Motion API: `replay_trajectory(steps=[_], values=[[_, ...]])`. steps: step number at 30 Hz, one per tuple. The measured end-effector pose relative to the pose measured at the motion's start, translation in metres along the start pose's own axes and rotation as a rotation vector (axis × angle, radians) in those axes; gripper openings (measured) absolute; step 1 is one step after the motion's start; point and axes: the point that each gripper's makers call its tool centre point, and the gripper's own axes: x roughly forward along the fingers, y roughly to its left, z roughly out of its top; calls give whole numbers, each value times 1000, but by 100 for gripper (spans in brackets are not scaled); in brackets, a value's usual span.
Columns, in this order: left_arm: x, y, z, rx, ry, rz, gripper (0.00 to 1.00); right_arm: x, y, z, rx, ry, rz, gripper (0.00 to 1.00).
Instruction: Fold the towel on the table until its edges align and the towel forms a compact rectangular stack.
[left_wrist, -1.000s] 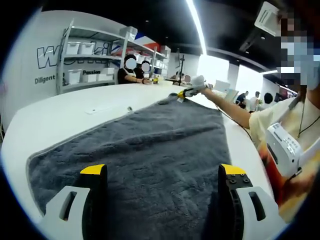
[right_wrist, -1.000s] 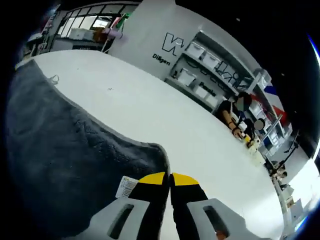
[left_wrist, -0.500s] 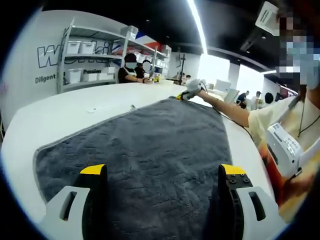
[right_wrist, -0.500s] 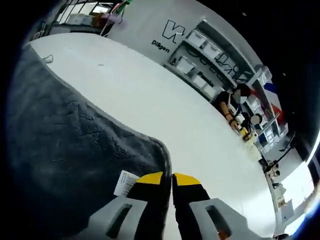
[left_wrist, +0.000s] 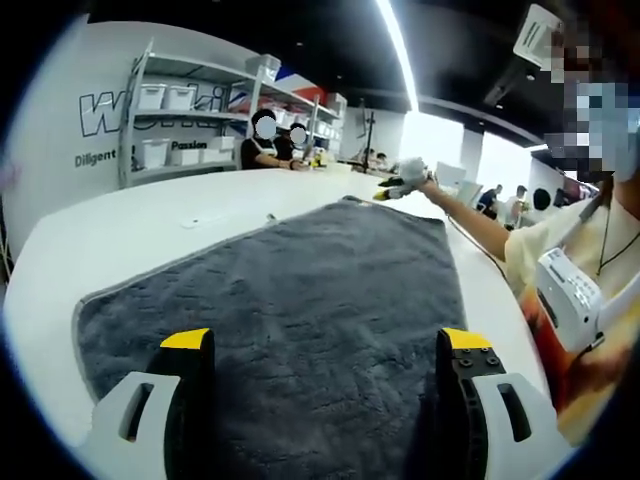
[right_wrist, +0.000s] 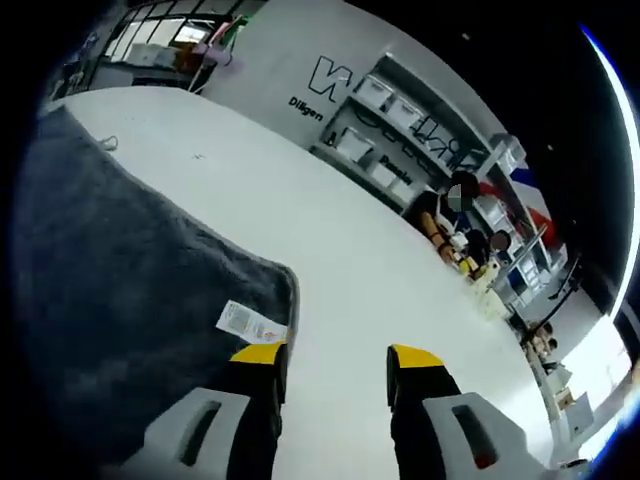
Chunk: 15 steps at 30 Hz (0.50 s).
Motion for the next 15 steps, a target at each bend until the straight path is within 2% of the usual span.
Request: replay_trajectory(steps=[3, 5, 6, 8, 12, 15], values=[[-3, -2, 2, -7, -10, 2, 90, -21, 7, -4, -6, -25, 35, 43], [-6, -10, 10, -28, -55, -28, 91, -34, 8, -10, -12, -10, 53, 45], [-8, -13, 11, -28, -59, -34, 91, -41, 8, -13, -15, -8, 55, 46], [-12, -16, 15, -18, -81, -21, 91, -53, 11, -15, -18, -15, 76, 46], [-25, -21, 21, -17, -122, 8, 91, -83, 38, -14, 68, -74, 251, 52], [-40, -26, 20, -36, -154, 36, 92, -104, 53, -12, 103, -117, 343, 59]])
